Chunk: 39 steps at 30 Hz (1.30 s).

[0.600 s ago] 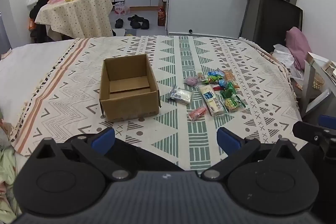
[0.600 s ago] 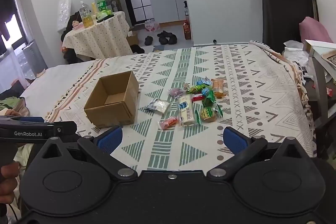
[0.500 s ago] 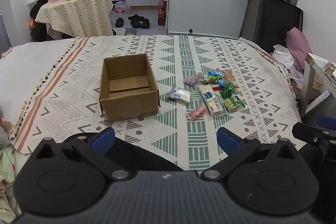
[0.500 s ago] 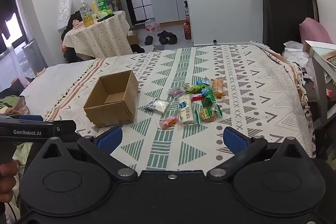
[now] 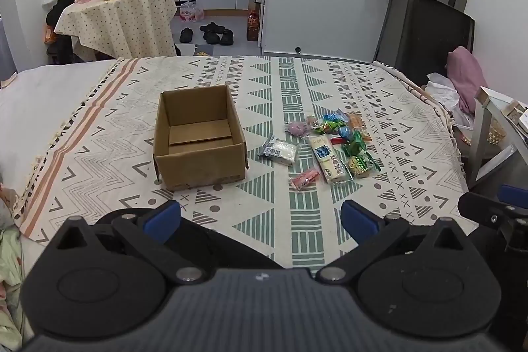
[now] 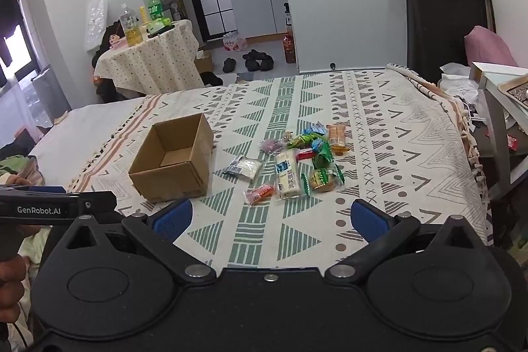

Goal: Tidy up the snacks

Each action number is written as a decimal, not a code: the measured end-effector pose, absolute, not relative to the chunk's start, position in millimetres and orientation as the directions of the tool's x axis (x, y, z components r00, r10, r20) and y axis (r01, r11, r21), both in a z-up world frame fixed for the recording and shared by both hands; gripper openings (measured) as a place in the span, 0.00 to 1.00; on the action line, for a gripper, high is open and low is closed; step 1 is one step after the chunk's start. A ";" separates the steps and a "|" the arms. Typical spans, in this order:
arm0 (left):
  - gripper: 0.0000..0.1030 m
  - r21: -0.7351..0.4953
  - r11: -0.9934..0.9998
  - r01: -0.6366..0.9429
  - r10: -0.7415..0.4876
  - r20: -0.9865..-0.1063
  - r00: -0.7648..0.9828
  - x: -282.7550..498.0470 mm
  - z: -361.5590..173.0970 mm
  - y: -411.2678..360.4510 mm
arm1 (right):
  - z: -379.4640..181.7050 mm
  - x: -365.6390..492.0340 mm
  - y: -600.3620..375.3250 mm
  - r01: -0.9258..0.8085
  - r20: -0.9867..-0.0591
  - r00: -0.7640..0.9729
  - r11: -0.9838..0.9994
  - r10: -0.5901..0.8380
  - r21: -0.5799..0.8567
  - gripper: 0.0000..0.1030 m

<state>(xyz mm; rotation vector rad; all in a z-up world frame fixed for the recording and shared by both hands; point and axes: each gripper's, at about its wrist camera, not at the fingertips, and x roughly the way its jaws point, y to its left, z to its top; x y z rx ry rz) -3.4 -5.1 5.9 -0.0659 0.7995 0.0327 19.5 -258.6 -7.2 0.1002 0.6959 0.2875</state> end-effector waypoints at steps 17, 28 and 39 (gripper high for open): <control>1.00 -0.051 0.995 -0.080 0.021 -0.699 0.715 -8.4 15.3 -0.3 | -1.7 17.1 -250.4 -0.254 -0.622 0.720 0.951 0.307 0.176 1.00; 1.00 -0.071 0.993 -0.093 0.019 -0.687 0.727 -10.1 20.4 -0.5 | 0.2 17.7 -247.1 -0.279 -0.642 0.697 0.946 0.319 0.168 1.00; 1.00 -0.074 0.993 -0.090 0.015 -0.685 0.728 -11.6 17.8 -4.9 | 3.0 17.1 -245.1 -0.299 -0.653 0.685 0.942 0.323 0.152 1.00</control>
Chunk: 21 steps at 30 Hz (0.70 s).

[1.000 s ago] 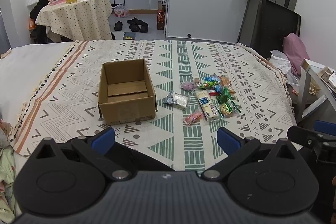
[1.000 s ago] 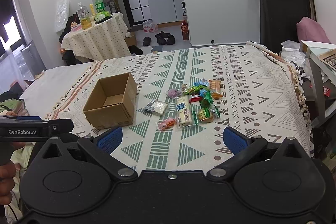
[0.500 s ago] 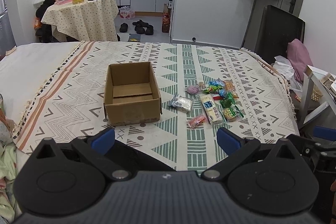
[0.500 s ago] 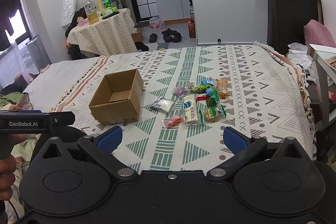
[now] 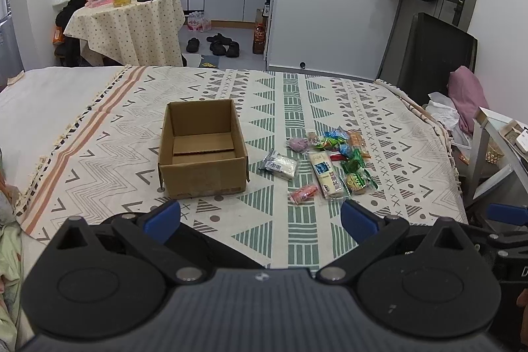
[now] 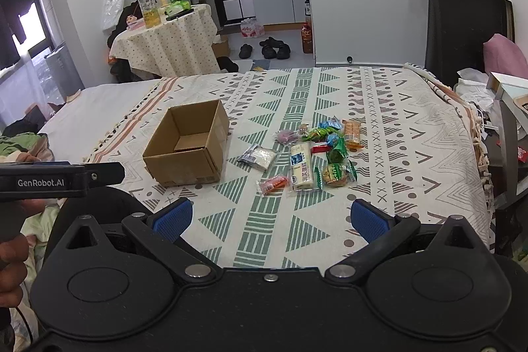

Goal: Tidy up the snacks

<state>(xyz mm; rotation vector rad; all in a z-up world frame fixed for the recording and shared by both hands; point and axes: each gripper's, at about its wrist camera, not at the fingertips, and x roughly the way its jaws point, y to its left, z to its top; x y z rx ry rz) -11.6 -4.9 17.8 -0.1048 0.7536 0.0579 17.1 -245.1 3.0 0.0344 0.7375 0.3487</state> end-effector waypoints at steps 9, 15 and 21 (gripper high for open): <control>1.00 -0.062 0.994 -0.091 0.024 -0.689 0.724 -13.7 14.4 -6.2 | 4.3 17.9 -243.5 -0.307 -0.649 0.687 0.940 0.327 0.149 1.00; 1.00 -0.053 0.995 -0.084 0.024 -0.692 0.721 -14.8 13.0 -7.8 | 2.7 17.8 -245.8 -0.301 -0.654 0.683 0.941 0.326 0.155 1.00; 1.00 -0.046 0.995 -0.088 0.031 -0.696 0.717 -13.5 10.1 -7.1 | 1.5 18.8 -246.7 -0.300 -0.657 0.680 0.941 0.327 0.157 1.00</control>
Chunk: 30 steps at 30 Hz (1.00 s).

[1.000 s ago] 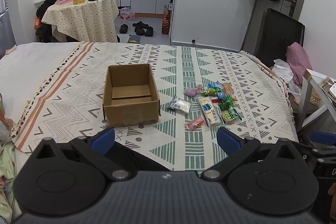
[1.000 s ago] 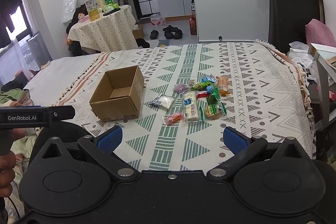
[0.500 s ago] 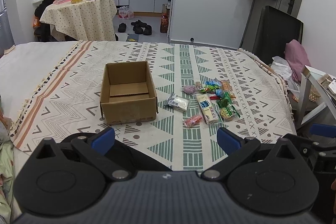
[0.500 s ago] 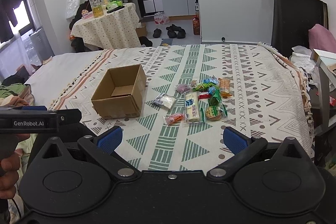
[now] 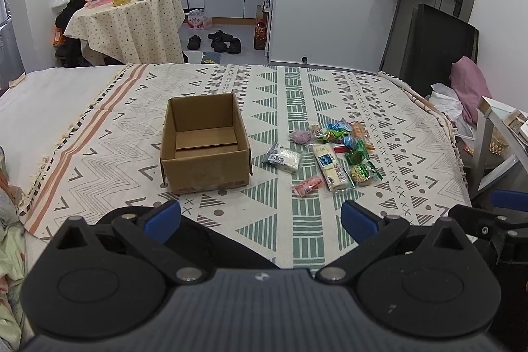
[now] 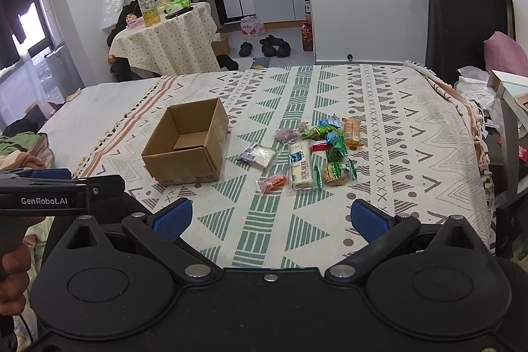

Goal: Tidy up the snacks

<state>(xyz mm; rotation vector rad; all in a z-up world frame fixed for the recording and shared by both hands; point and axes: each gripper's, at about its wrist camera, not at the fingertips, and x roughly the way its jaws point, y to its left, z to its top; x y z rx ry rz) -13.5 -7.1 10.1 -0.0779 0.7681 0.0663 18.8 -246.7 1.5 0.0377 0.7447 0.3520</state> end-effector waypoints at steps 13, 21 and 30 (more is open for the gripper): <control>1.00 -0.038 0.995 -0.094 0.038 -0.720 0.693 -0.9 -4.6 -7.6 | -12.9 32.3 -253.7 -0.280 -0.676 0.662 0.943 0.325 0.179 1.00; 1.00 -0.039 0.995 -0.097 0.037 -0.735 0.677 15.7 -21.9 -12.8 | -27.3 47.8 -256.5 -0.271 -0.682 0.658 0.945 0.319 0.182 1.00; 1.00 -0.077 0.993 -0.088 0.001 -0.748 0.664 45.0 -42.6 -16.5 | -51.4 72.0 -270.5 -0.255 -0.673 0.662 0.944 0.329 0.211 1.00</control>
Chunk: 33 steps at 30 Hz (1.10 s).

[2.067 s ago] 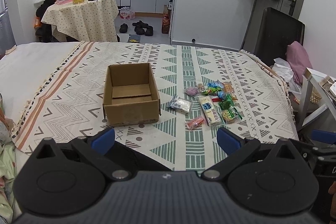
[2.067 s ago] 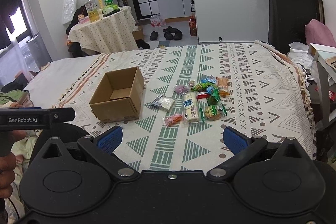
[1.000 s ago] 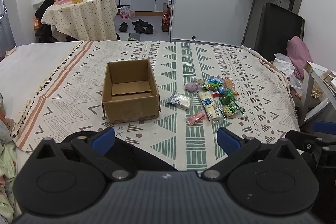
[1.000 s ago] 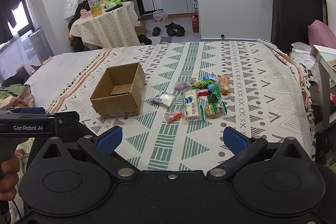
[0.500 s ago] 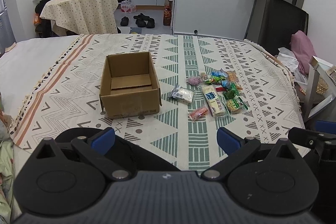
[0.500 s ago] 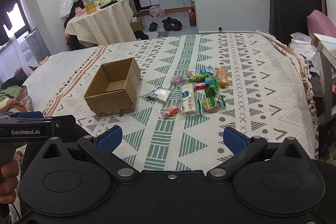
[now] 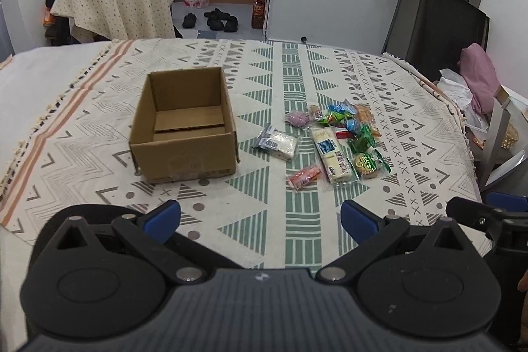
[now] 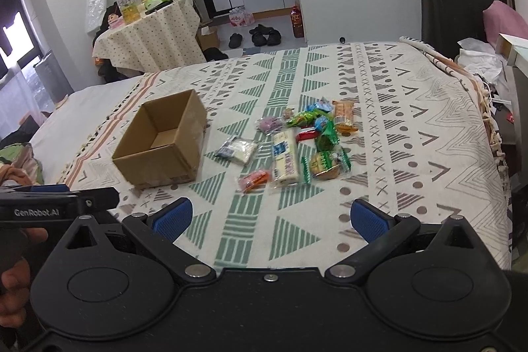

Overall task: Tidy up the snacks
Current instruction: 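Reach the left tool to the orange candy stick while the right tool reaches the green-wrapped cake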

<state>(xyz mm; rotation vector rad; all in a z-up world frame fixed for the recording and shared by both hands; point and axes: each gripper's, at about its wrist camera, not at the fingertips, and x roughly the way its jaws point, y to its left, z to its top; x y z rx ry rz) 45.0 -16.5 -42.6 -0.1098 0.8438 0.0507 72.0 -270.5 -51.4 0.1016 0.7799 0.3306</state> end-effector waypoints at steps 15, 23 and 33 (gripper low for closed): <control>0.97 -0.098 0.992 -0.075 -0.028 -0.771 0.636 109.8 -76.9 -32.9 | -91.9 127.9 -303.3 -0.128 -0.670 0.658 0.927 0.345 0.353 0.92; 0.91 -0.102 0.992 -0.073 -0.038 -0.802 0.597 141.5 -101.9 -38.9 | -116.4 156.1 -300.8 -0.041 -0.684 0.668 0.931 0.295 0.362 0.92; 0.86 -0.085 0.993 -0.080 -0.029 -0.841 0.540 179.5 -139.1 -48.7 | -149.6 197.7 -302.8 0.020 -0.726 0.616 0.915 0.307 0.404 0.80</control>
